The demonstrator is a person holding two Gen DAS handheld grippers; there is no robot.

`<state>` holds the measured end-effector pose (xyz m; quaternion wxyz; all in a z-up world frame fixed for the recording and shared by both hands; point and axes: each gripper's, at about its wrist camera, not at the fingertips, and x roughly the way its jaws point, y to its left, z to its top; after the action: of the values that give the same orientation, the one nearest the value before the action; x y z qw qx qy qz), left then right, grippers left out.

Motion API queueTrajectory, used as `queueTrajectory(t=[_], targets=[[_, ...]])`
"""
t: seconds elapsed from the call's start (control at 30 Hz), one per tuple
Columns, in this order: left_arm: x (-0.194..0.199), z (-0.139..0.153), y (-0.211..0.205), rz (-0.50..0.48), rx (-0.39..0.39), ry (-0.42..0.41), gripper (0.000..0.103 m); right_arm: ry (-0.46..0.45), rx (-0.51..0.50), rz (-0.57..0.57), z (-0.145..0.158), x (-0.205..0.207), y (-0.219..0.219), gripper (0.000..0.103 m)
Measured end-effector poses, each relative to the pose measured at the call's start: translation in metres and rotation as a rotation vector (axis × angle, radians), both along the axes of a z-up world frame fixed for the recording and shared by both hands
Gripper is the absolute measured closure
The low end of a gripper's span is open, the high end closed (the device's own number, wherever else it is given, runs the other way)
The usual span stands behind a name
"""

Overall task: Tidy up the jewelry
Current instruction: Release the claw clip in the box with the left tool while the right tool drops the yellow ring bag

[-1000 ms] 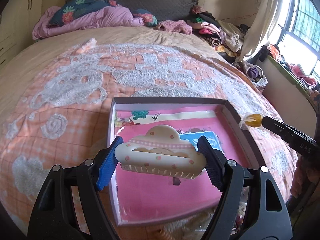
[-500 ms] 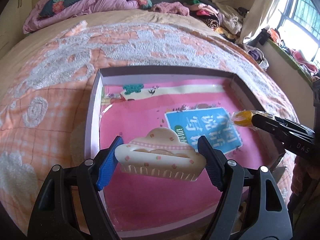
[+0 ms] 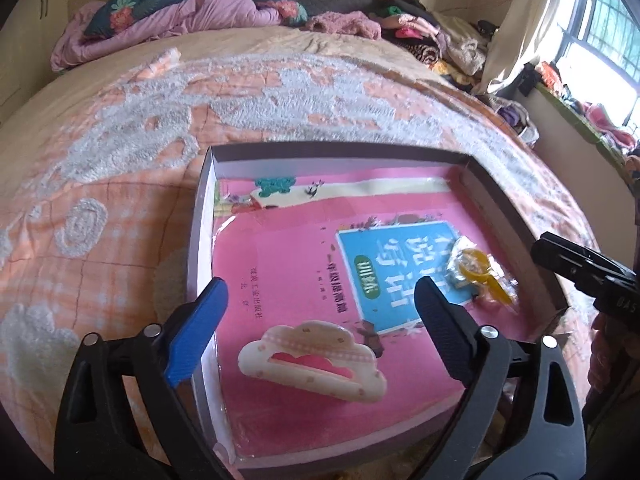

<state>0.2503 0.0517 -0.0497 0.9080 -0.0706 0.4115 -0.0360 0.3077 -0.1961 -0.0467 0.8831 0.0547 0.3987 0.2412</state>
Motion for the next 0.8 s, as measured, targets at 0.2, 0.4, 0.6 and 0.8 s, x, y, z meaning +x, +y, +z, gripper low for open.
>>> queueTrajectory(t=[0.2, 0.4, 0.6, 0.8], targets=[[-0.007, 0.014, 0.002, 0.017, -0.007, -0.041, 0.010, -0.026, 0.035, -0.022, 0.016, -0.005, -0.013, 0.019], [-0.019, 0.031, 0.007, 0.031, -0.004, -0.089, 0.010, -0.067, 0.066, -0.048, 0.037, -0.016, -0.024, 0.016], [-0.033, 0.051, 0.005, 0.026, -0.009, -0.135, 0.010, -0.121, 0.079, -0.049, 0.060, -0.034, -0.028, 0.015], [-0.051, 0.072, 0.000, 0.024, -0.018, -0.180, 0.010, -0.161, 0.093, -0.044, 0.076, -0.052, -0.030, 0.014]])
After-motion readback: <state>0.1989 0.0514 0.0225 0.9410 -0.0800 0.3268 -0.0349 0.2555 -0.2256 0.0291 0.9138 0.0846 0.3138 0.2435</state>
